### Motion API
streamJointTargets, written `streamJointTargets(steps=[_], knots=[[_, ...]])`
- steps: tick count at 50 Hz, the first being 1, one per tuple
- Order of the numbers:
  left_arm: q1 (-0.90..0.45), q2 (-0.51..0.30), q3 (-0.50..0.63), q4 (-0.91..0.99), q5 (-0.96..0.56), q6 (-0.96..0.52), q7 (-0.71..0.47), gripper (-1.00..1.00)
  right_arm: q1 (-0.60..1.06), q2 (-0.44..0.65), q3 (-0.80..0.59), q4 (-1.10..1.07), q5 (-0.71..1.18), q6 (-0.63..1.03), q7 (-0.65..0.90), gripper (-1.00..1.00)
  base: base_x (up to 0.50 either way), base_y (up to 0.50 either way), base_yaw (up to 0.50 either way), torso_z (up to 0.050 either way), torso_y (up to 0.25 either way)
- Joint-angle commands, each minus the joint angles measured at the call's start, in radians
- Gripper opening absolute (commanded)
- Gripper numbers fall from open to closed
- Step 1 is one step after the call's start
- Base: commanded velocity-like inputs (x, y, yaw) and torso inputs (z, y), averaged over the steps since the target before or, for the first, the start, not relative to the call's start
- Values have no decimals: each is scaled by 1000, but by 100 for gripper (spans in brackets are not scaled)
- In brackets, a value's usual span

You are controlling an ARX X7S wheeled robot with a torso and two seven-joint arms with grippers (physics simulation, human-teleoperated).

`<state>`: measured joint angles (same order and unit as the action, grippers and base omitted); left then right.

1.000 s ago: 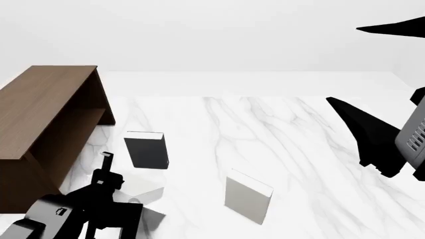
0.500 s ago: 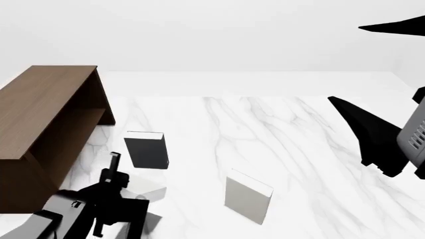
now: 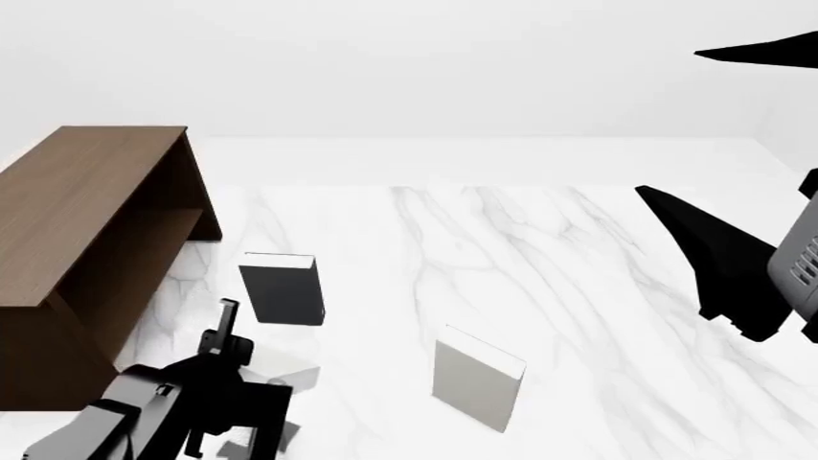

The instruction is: Pick up the book on the right and place it under the cabinet shelf.

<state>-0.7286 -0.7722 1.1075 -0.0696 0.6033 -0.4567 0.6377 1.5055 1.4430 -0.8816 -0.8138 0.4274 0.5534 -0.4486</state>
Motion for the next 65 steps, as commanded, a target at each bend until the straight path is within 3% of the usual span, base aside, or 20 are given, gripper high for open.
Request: streamJointTargets(steps=[1,65], knots=[[-25,40,-4,-71,20,25,-40,-100,-1,-1,6,-4,-1,11,-6,100,0,0,0,0,0],[-99,297,57,-599,-18,197,-176,-100,-23,21,21,-18,-7,44,-19,100,0,0,0,0,1]])
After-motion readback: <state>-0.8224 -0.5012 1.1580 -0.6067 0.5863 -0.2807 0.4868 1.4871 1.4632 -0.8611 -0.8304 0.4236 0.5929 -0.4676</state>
